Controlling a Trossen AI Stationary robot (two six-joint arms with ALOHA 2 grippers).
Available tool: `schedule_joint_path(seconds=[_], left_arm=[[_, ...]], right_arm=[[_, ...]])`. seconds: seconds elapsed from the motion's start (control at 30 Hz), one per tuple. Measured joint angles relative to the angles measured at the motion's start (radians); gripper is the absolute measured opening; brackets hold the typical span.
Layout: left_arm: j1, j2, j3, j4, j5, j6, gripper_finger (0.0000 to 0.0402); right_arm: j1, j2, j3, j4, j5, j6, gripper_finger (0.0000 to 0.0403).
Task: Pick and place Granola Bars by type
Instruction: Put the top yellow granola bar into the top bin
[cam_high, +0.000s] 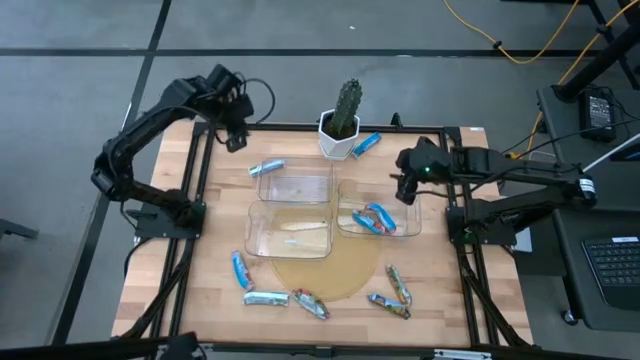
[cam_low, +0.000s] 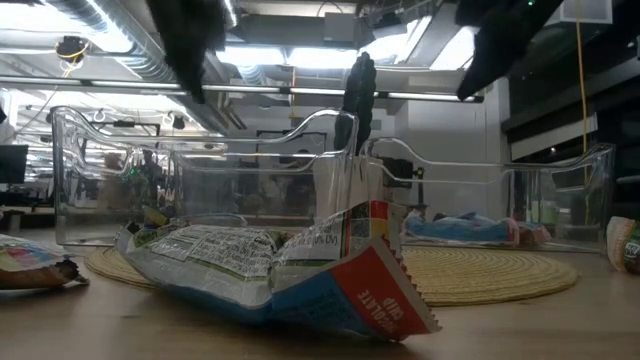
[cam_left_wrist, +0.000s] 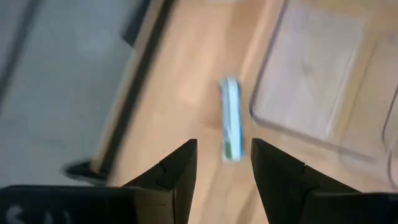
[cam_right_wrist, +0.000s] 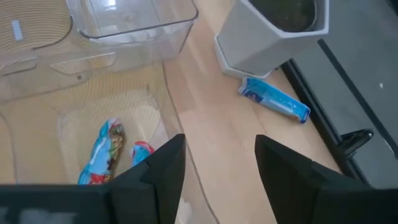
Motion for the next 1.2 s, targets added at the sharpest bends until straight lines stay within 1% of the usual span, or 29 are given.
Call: schedule_joint_path(seconds=[0.1, 0.27, 0.37, 0.47, 0.63, 0.87, 0.97, 1.07, 1.2], left_arm=[[0.022, 0.001, -0.121, 0.026, 0.012, 0.010, 0.0143], [0.026, 0.001, -0.307, 0.125, 0.029, 0.003, 0.0143], [0.023, 0.001, -0.398, 0.192, 0.047, 0.001, 0.0143], [0.013, 0.001, -0.466, 0.268, 0.043, 0.000, 0.0145], [0.002, 0.001, -0.524, 0.382, 0.042, 0.010, 0.0165], [0.000, 0.001, -0.576, 0.486, 0.058, 0.011, 0.0227], [0.000, 0.001, -0.602, 0.535, 0.038, 0.005, 0.0248], [0.002, 0.001, -0.635, 0.583, 0.035, -0.013, 0.0262], [0.000, 0.002, -0.664, 0.629, 0.033, -0.026, 0.0267]], right_arm=[[-0.023, 0.000, 0.000, 0.018, 0.000, -0.034, 0.0194], [-0.071, 0.000, 0.000, 0.035, -0.003, -0.095, 0.0194], [-0.099, 0.000, 0.000, 0.052, -0.007, -0.116, 0.0194], [-0.123, 0.000, 0.000, 0.066, -0.012, -0.116, 0.0194], [-0.146, 0.000, 0.000, 0.069, -0.038, -0.114, 0.0194], [-0.146, 0.000, 0.000, 0.070, -0.039, -0.113, 0.0194], [-0.146, 0.000, 0.000, 0.070, -0.039, -0.113, 0.0194], [-0.146, 0.000, 0.000, 0.076, -0.039, -0.113, 0.0194], [-0.146, 0.000, 0.000, 0.076, -0.039, -0.113, 0.0194]])
